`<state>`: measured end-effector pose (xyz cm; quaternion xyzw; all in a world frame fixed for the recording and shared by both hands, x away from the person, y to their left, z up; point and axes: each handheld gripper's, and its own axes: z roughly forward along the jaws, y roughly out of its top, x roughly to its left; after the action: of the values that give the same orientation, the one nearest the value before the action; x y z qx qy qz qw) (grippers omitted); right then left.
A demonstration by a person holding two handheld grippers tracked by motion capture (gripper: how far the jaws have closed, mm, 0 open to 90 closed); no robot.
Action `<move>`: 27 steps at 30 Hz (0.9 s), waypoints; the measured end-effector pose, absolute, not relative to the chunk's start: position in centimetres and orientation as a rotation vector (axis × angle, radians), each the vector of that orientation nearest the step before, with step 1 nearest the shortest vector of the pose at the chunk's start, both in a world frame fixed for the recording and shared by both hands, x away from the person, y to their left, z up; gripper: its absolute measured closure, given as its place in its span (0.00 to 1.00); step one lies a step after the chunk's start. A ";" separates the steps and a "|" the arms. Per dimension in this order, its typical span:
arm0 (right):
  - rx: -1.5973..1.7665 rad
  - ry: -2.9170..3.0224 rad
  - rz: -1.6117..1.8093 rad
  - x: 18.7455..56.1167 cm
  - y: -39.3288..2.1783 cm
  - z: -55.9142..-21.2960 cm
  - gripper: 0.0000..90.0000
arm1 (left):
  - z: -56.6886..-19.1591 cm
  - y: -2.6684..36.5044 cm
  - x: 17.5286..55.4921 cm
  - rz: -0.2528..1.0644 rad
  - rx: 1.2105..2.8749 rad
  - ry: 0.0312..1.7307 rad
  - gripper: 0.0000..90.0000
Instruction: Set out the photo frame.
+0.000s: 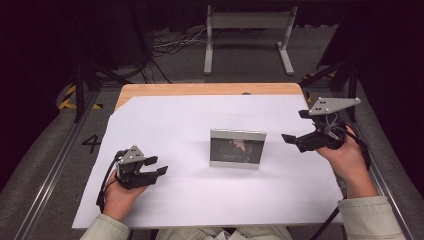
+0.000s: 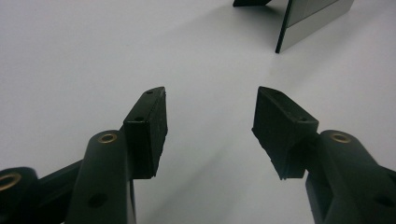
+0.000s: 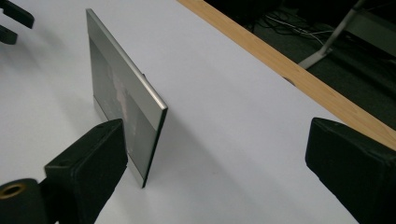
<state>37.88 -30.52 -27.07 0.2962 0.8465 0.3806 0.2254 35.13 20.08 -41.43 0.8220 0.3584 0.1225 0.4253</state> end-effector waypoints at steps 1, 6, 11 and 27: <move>0.824 2.325 1.048 37.7 -30.7 -27.4 0.06 | -41.4 20.1 35.1 0.309 2.057 0.893 0.50; 0.874 2.303 1.053 37.3 -31.8 -29.2 0.06 | -41.4 20.0 35.0 0.309 2.062 0.887 0.50; 0.915 2.258 1.052 36.8 -32.8 -30.8 0.04 | -41.4 20.0 35.1 0.314 2.057 0.885 0.50; 0.946 2.165 1.082 35.4 -33.7 -35.8 0.03 | -41.4 20.0 35.0 0.325 2.050 0.876 0.50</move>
<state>35.37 -33.66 -35.79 0.3506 0.8026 0.4013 0.2682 35.03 19.95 -41.41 0.8216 0.3510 0.1302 0.4299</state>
